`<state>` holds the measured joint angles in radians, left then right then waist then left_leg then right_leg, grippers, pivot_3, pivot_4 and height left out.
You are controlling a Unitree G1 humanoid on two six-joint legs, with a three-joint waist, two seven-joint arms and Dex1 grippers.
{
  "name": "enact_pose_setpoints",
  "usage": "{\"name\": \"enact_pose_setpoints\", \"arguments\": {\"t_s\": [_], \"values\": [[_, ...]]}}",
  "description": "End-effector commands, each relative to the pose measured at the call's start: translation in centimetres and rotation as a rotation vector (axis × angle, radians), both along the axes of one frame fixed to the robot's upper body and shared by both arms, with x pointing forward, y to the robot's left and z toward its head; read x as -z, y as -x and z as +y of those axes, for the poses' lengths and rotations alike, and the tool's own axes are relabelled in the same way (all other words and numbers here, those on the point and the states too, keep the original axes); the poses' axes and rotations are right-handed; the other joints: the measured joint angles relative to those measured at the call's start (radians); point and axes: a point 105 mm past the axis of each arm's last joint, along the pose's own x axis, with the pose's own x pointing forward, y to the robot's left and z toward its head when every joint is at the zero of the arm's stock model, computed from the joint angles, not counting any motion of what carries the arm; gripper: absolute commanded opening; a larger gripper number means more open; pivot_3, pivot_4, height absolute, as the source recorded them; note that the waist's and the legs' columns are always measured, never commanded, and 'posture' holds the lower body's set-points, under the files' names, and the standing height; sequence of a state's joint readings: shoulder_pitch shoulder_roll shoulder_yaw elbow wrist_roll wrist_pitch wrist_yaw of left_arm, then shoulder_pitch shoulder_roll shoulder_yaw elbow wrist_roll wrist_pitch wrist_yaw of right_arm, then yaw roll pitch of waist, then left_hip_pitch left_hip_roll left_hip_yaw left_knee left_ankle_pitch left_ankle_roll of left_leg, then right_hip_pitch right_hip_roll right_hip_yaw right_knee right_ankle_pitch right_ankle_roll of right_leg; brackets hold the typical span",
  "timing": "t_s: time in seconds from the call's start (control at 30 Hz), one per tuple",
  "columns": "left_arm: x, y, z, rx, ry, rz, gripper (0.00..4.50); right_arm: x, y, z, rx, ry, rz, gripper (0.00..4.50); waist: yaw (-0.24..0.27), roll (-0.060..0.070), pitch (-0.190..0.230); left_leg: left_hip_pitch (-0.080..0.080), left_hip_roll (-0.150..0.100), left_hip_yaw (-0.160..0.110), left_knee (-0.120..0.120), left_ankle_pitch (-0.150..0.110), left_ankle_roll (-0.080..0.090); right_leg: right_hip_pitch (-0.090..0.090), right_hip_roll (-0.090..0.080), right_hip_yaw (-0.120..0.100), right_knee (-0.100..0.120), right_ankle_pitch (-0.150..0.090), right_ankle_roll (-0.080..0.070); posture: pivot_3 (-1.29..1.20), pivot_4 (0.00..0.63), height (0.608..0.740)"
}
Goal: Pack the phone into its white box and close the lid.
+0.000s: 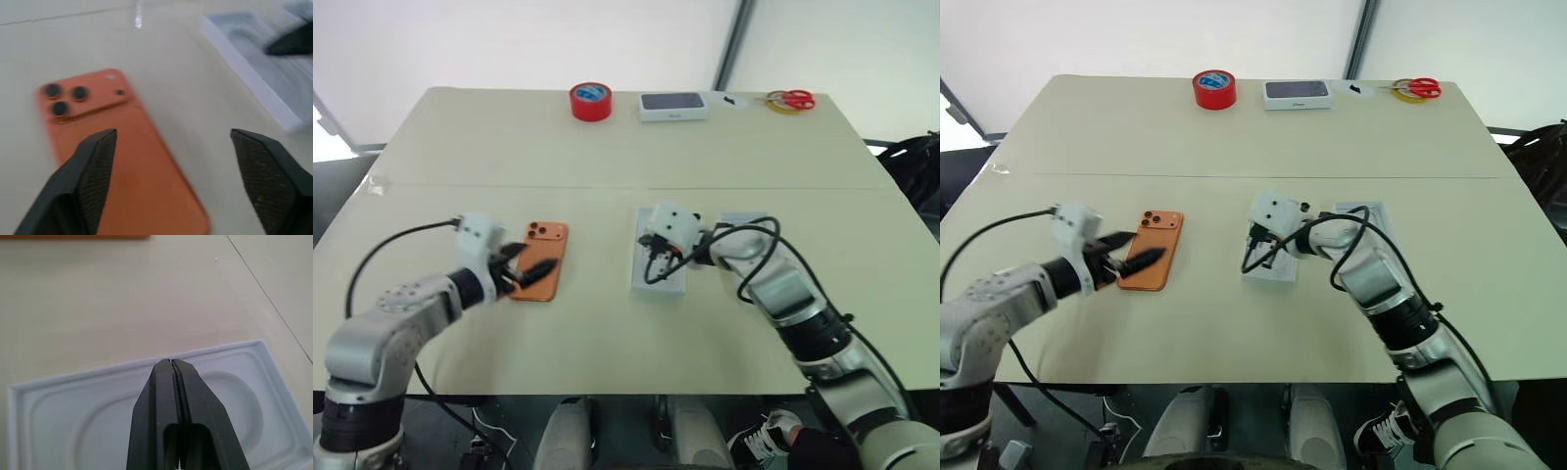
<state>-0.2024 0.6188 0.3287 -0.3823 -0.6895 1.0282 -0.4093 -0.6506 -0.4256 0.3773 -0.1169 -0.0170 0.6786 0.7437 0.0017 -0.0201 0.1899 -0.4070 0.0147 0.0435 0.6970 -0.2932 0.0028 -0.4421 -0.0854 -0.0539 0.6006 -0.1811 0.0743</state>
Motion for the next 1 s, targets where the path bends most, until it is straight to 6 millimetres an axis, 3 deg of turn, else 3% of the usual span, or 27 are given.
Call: {"name": "enact_pose_setpoints", "arguments": {"t_s": [0.03, 0.17, 0.3, 0.37, 0.63, 0.87, 1.0], "values": [[-0.4, -0.7, 3.5, -0.195, 0.056, 0.049, 4.4, -1.5, -0.2, 2.2, 0.006, -0.022, -0.044, 0.0, -0.006, 0.0, 0.0, 0.0, 0.0, 0.0, 0.0, 0.0, 0.0, 0.0, 0.0, 0.0, 0.0, 0.0, 0.0, 0.0, 0.15, 0.73], [1.0, -0.7, 4.3, -0.247, 0.045, 0.164, 4.4, -1.1, 0.1, 5.2, -0.026, -0.036, -0.01, 0.0, -0.014, 0.0, 0.0, 0.0, 0.0, -0.001, 0.0, 0.0, 0.0, 0.0, 0.0, 0.0, 0.001, 0.0, 0.0, 0.0, 0.15, 0.73], [2.0, -0.7, 2.9, -0.199, 0.09, 0.241, 4.4, 0.4, 0.0, 6.8, -0.025, 0.017, 0.018, 0.0, -0.01, 0.0, 0.0, 0.0, 0.0, 0.0, 0.0, 0.001, -0.001, 0.0, -0.001, -0.001, 0.002, 0.0, 0.0, 0.0, 0.15, 0.73], [2.5, -0.6, 1.2, -0.152, 0.122, 0.273, 4.4, 1.2, 0.1, 7.3, -0.037, 0.036, 0.038, 0.0, -0.008, 0.0, 0.0, 0.0, -0.001, -0.001, 0.0, 0.001, -0.001, 0.0, -0.002, -0.001, 0.002, 0.0, 0.0, 0.0, 0.15, 0.73], [3.1, 0.4, -4.3, -0.005, 0.206, 0.326, 4.4, 2.5, 0.3, 7.4, -0.049, 0.065, 0.073, 0.0, -0.01, -0.001, -0.001, 0.0, -0.003, -0.002, 0.0, 0.001, -0.002, 0.001, -0.003, -0.001, 0.002, 0.0, 0.0, 0.0, 0.15, 0.73], [3.0, 1.3, -7.3, 0.086, 0.257, 0.357, 4.4, 2.9, 0.8, 7.1, -0.081, 0.076, 0.088, 0.0, -0.008, -0.001, -0.001, 0.001, -0.004, -0.003, 0.0, 0.001, -0.002, 0.002, -0.004, -0.001, 0.002, 0.0, 0.0, 0.0, 0.15, 0.73], [2.9, 1.5, -7.9, 0.114, 0.27, 0.361, 4.4, 3.2, 1.1, 7.2, -0.1, 0.082, 0.094, 0.0, -0.009, -0.001, -0.001, 0.001, -0.004, -0.004, 0.0, 0.001, -0.002, 0.003, -0.004, -0.001, 0.002, 0.0, 0.0, 0.0, 0.15, 0.73]]}}
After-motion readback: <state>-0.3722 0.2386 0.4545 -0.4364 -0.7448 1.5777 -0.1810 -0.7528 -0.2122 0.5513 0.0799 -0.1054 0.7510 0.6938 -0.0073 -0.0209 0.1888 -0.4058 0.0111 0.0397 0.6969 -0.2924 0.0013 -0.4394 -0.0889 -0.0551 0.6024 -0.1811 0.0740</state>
